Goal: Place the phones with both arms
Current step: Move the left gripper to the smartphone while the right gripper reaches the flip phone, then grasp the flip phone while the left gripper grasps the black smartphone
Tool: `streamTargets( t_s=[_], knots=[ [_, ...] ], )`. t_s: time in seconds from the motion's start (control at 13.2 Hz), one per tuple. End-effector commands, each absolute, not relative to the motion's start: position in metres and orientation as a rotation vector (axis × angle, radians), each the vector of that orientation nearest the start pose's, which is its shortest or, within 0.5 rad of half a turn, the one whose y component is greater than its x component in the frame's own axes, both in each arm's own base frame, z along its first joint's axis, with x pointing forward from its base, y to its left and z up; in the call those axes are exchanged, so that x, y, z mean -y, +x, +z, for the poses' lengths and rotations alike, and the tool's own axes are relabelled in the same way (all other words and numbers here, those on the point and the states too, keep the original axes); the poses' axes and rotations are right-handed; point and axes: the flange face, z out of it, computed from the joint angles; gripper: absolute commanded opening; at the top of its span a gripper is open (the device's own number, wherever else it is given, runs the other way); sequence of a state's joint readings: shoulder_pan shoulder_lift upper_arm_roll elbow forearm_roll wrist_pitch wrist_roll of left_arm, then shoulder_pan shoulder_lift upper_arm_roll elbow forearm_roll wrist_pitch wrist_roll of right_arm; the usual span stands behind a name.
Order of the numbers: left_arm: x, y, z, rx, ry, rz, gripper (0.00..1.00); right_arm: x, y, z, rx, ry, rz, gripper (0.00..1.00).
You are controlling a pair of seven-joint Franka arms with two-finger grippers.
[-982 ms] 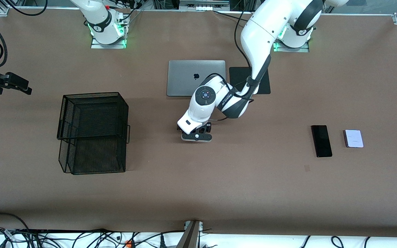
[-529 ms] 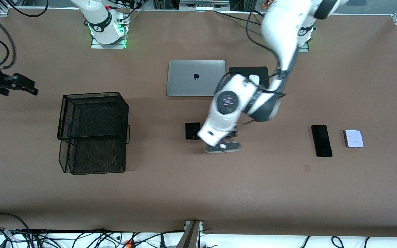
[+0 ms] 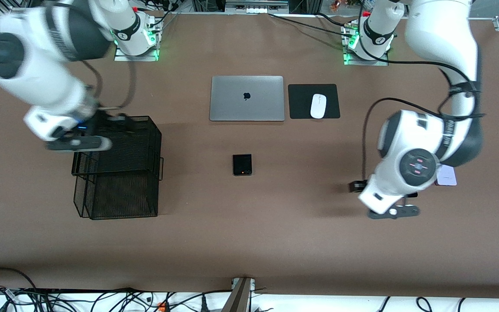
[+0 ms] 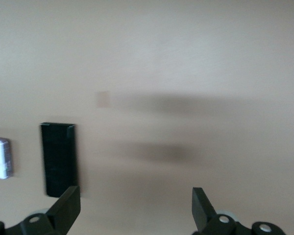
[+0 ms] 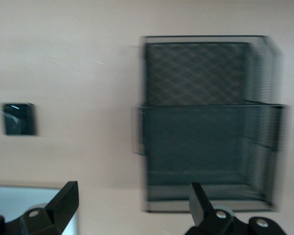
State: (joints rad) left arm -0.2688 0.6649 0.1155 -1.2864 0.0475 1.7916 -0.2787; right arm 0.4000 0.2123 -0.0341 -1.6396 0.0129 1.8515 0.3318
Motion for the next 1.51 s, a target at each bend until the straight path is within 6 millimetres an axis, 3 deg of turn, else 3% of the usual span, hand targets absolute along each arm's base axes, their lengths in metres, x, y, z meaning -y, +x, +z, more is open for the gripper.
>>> streamTargets(
  t_s=[0.0,0.08,0.23,0.3,0.45,0.68,1.06,1.44],
  knots=[
    [0.074,0.677,0.327,0.034,-3.004,0.158,1.0,-0.351,0.571,0.454,0.026,-3.135,-0.023,1.0],
    [0.053,0.668,0.311,0.028,-3.016,0.12,1.0,-0.395,0.563,0.437,0.034,-3.149,-0.027,1.0],
    [0.015,0.65,0.276,-0.001,-3.035,0.049,1.0,-0.457,0.55,0.403,0.008,-3.159,-0.024,1.0],
    [-0.004,0.641,0.259,0.007,-3.039,0.029,1.0,-0.479,0.546,0.389,-0.038,-3.15,-0.042,1.0],
    [-0.034,0.622,0.237,0.039,-3.047,0.016,1.0,-0.502,0.538,0.352,-0.064,-3.145,-0.049,1.0],
    [-0.054,0.606,0.211,0.087,-3.05,0.042,1.0,-0.512,0.537,0.301,-0.02,-3.155,-0.053,1.0],
    [-0.065,0.6,0.184,0.128,-3.056,0.08,1.0,-0.509,0.544,0.224,0.05,-3.148,-0.099,1.0],
    [-0.067,0.595,0.165,0.179,-3.102,0.126,1.0,-0.507,0.545,0.191,0.095,-3.171,-0.142,1.0]
  ],
)
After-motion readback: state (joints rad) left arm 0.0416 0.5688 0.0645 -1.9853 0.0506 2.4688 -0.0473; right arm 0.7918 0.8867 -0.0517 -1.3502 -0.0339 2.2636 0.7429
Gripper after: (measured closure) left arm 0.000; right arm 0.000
